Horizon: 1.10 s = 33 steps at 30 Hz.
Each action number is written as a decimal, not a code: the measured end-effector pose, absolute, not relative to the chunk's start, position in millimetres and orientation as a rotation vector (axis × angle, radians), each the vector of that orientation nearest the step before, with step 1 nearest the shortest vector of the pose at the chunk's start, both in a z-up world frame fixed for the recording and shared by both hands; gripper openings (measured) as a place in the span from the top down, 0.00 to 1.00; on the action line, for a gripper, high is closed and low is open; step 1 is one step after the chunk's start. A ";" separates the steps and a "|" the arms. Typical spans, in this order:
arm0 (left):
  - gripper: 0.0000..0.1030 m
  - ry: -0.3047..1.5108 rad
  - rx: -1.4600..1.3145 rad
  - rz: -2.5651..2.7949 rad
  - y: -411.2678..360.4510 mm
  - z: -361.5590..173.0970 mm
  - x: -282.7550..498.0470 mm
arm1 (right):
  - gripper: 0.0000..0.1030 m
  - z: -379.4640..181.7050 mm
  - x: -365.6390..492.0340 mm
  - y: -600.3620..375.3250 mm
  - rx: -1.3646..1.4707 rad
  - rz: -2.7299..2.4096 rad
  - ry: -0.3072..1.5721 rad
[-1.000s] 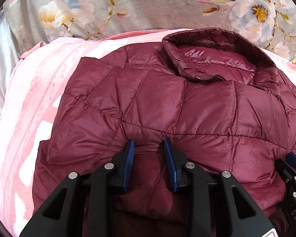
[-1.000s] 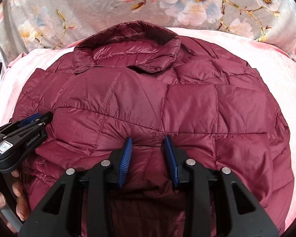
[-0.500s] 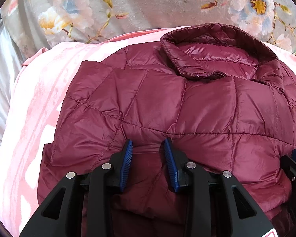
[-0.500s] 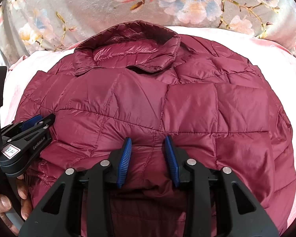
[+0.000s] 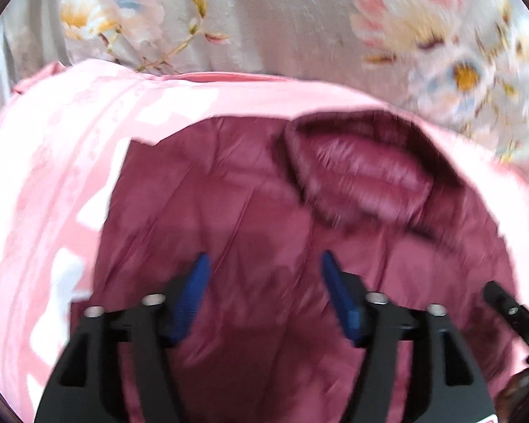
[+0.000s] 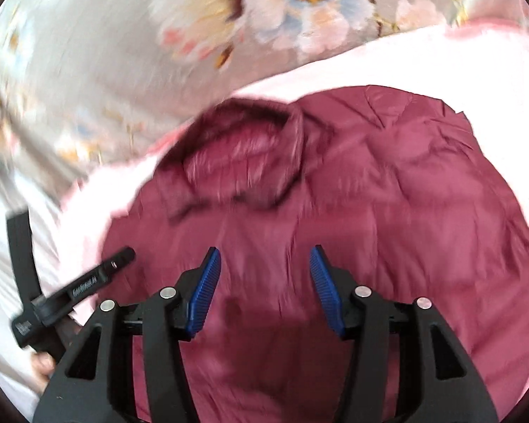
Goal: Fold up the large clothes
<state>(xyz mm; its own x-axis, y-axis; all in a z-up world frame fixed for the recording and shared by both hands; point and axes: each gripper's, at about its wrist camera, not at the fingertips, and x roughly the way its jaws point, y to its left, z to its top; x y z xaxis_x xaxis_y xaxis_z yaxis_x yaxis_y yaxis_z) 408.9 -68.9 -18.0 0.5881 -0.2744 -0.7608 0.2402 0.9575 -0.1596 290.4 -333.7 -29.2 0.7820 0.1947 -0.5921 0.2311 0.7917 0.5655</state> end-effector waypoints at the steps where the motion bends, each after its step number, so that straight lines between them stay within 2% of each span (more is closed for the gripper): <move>1: 0.31 0.908 -0.074 -0.306 -72.3 -15.7 422.3 | 0.49 -29.3 297.7 -339.0 0.701 -0.020 0.683; 5: 0.32 0.978 -0.146 -0.304 -87.7 -25.2 462.3 | 0.49 -37.6 332.3 -355.3 0.797 -0.025 0.701; 6: 0.36 1.000 -0.162 -0.322 -91.3 -30.4 469.3 | 0.51 -41.6 338.2 -356.5 0.820 -0.010 0.709; 7: 0.43 1.026 -0.171 -0.322 -95.6 -38.3 476.3 | 0.61 -45.4 342.1 -356.5 0.827 -0.003 0.718; 8: 0.66 1.032 -0.163 -0.323 -98.2 -41.7 478.0 | 0.68 -47.9 345.0 -354.8 0.809 -0.014 0.731; 9: 0.90 1.035 -0.141 -0.338 -102.1 -47.2 478.5 | 0.83 -50.3 346.0 -351.9 0.770 -0.037 0.749; 11: 1.00 1.031 -0.107 -0.353 -105.6 -54.6 474.3 | 0.88 -55.7 342.9 -346.0 0.694 -0.068 0.773; 13: 1.00 0.997 -0.018 -0.335 -111.2 -64.8 465.8 | 0.92 -59.6 339.2 -335.4 0.579 -0.088 0.783; 17: 0.99 0.898 0.134 -0.302 -125.8 -70.9 447.6 | 0.92 -56.4 340.4 -314.3 0.392 -0.140 0.786; 21: 0.99 0.887 0.194 -0.272 -132.3 -66.0 441.4 | 0.89 -45.0 334.3 -318.1 0.377 -0.162 0.811; 26: 0.98 0.844 0.054 -0.343 -104.6 -16.8 441.1 | 0.83 6.7 326.3 -343.0 0.418 -0.175 0.692; 27: 0.98 0.824 0.039 -0.334 -104.3 -5.1 445.7 | 0.79 18.9 334.5 -347.7 0.424 -0.174 0.665; 33: 0.96 0.813 -0.058 -0.271 -129.8 37.9 519.7 | 0.79 44.0 410.7 -360.6 0.488 -0.178 0.602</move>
<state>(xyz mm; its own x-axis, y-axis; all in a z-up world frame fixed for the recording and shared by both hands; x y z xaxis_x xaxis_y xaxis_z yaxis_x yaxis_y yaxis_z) 519.7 -129.8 37.9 0.6544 -0.2612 -0.7096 0.2170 0.9638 -0.1546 410.7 -360.6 44.0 0.8128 -0.0207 -0.5822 0.2995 0.8720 0.3871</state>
